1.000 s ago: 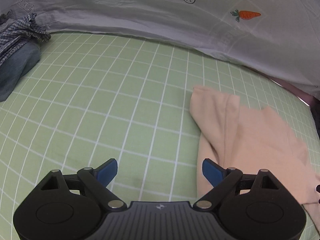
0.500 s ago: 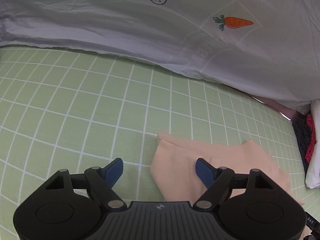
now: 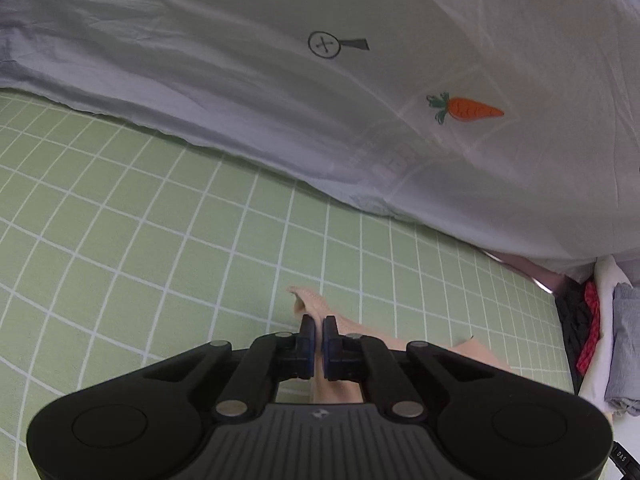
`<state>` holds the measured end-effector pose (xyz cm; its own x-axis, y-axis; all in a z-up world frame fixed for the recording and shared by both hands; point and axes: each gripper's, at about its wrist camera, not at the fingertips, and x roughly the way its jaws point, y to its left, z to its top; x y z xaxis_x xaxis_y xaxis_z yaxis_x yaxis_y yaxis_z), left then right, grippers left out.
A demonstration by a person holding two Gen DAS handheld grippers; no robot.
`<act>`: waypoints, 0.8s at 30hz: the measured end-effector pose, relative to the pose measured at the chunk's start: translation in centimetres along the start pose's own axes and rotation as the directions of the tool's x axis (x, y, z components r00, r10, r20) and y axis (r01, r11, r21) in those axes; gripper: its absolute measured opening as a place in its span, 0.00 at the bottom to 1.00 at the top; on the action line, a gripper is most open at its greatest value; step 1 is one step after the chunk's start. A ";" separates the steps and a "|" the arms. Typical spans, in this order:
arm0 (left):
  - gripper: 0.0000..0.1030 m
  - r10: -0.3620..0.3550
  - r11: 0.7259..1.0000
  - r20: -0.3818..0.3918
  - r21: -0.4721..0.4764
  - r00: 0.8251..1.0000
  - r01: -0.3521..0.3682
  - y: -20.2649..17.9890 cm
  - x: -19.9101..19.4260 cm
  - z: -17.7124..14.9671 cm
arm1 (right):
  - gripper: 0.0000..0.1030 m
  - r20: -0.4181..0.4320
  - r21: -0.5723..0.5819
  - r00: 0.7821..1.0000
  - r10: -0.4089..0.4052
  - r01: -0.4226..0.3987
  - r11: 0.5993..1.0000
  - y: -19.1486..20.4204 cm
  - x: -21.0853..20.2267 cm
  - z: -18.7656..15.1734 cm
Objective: Fold clothes
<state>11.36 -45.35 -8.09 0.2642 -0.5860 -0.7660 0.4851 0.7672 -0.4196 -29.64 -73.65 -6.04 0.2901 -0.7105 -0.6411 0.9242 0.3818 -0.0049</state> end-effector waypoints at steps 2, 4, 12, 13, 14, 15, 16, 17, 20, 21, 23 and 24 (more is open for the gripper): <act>0.04 0.009 1.000 0.001 -0.011 1.000 -0.009 0.5 0.2 0.2 | 0.07 0.041 0.014 0.999 -0.017 0.017 1.000 -0.5 -0.2 1.2; 0.04 0.042 0.999 -0.020 -0.005 0.999 -0.042 0.6 1.1 -0.3 | 0.07 0.038 0.016 0.999 -0.019 0.019 1.000 -0.9 0.5 1.7; 0.38 0.153 0.987 -0.059 0.060 0.986 -0.149 0.1 1.9 -1.3 | 0.08 -0.079 0.010 0.997 -0.022 0.023 1.000 -1.2 3.0 -0.5; 0.53 0.161 0.985 -0.053 0.076 0.986 -0.157 -0.2 1.6 -1.2 | 0.08 -0.084 0.013 0.996 -0.019 0.020 1.000 -1.3 2.9 -0.6; 0.66 0.168 0.983 -0.043 0.088 0.985 -0.164 -0.4 1.2 -1.2 | 0.08 -0.082 0.015 0.996 -0.017 0.018 1.000 -1.3 2.7 -0.6; 0.70 0.172 0.981 -0.031 0.091 0.985 -0.168 -0.6 0.7 -1.1 | 0.08 -0.077 0.018 0.997 -0.013 0.015 1.000 -1.3 2.4 -0.6; 0.75 0.175 0.981 -0.020 0.092 0.984 -0.172 -0.8 0.1 -1.1 | 0.08 -0.070 0.022 0.998 -0.008 0.010 1.000 -1.2 2.1 -0.5; 0.76 0.177 0.980 -0.009 0.092 0.984 -0.176 -0.9 -0.5 -1.1 | 0.08 -0.061 0.026 0.998 -0.001 0.003 1.000 -1.2 1.6 -0.4; 0.82 0.181 0.980 0.029 0.080 0.983 -0.183 -1.6 -3.0 -1.7 | 0.08 -0.024 0.031 0.999 0.028 -0.027 0.999 -0.9 -0.1 0.1; 0.82 0.183 0.980 0.039 0.074 0.982 -0.186 -1.6 -4.0 -2.1 | 0.08 -0.010 0.024 0.999 0.041 -0.041 0.999 -0.7 -0.9 0.1; 0.83 0.188 0.980 0.051 0.057 0.981 -0.191 -1.5 -6.2 -3.5 | 0.08 0.020 -0.018 0.997 0.076 -0.076 0.997 0.1 -2.5 0.1; 0.83 0.186 0.981 0.054 0.050 0.981 -0.189 -1.4 -7.3 -4.4 | 0.08 0.033 -0.066 0.994 0.103 -0.101 0.993 0.8 -3.5 0.0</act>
<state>5.05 -40.99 -4.07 0.3942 -0.4459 -0.8036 0.4673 0.8502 -0.2425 -29.94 -70.83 -3.80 0.3922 -0.6862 -0.6127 0.8717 0.4900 0.0091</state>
